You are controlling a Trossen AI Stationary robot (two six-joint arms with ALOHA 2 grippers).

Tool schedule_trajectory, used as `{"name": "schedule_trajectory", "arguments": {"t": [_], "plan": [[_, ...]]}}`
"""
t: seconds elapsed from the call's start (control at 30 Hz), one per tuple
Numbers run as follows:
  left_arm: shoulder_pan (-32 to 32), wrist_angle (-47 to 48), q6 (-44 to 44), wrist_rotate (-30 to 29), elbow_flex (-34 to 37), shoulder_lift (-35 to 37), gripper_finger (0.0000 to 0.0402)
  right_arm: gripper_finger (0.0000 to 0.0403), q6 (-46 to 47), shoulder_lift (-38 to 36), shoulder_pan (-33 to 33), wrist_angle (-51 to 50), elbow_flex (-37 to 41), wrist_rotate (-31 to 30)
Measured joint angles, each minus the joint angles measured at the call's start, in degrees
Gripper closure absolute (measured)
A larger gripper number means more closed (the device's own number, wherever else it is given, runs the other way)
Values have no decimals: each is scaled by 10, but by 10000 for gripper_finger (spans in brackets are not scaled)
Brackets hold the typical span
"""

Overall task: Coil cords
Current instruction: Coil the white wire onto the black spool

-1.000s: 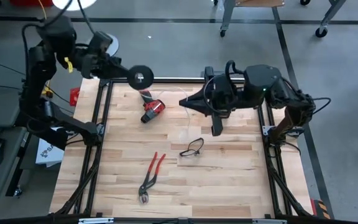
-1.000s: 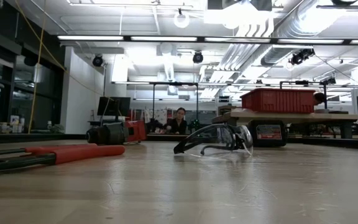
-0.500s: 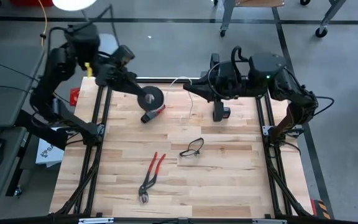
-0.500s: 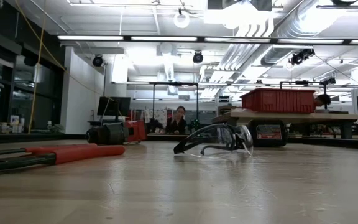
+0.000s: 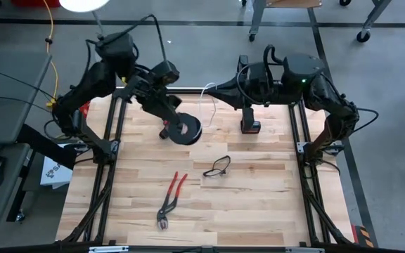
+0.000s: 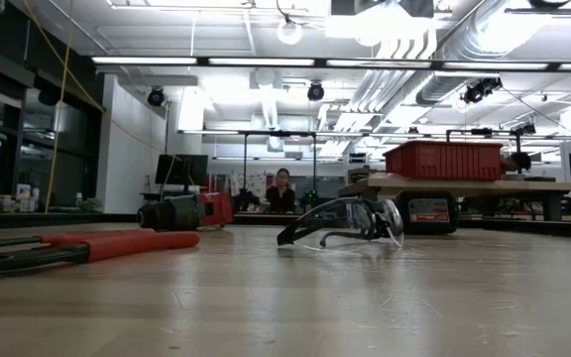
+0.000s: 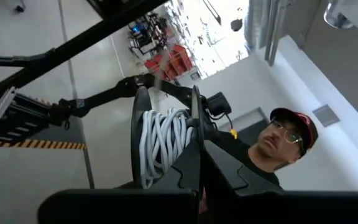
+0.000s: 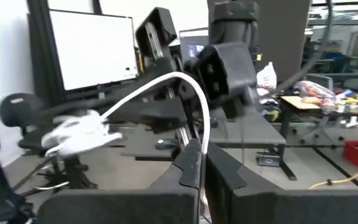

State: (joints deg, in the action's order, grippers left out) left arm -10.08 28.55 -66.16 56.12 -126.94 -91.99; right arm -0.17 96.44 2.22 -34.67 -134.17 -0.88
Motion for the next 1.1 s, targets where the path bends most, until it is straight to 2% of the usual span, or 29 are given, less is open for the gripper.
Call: {"name": "schedule_trajectory", "arguments": {"t": [0.1,0.17,0.43,0.57,0.97,1.1], "plan": [[6,-15,1,1,0,-13,401,403,4,3,0,2,0,5],[10,-56,-16,4,1,-23,401,403,4,7,0,2,0,5],[20,-312,-130,18,0,-62,401,403,28,21,4,7,0,39],[18,-382,-137,-4,0,-70,401,403,50,22,5,13,0,64],[15,-525,-68,-133,0,-88,401,403,77,46,8,17,0,80],[12,-527,12,-184,0,-86,401,403,78,56,9,30,0,86]]}}
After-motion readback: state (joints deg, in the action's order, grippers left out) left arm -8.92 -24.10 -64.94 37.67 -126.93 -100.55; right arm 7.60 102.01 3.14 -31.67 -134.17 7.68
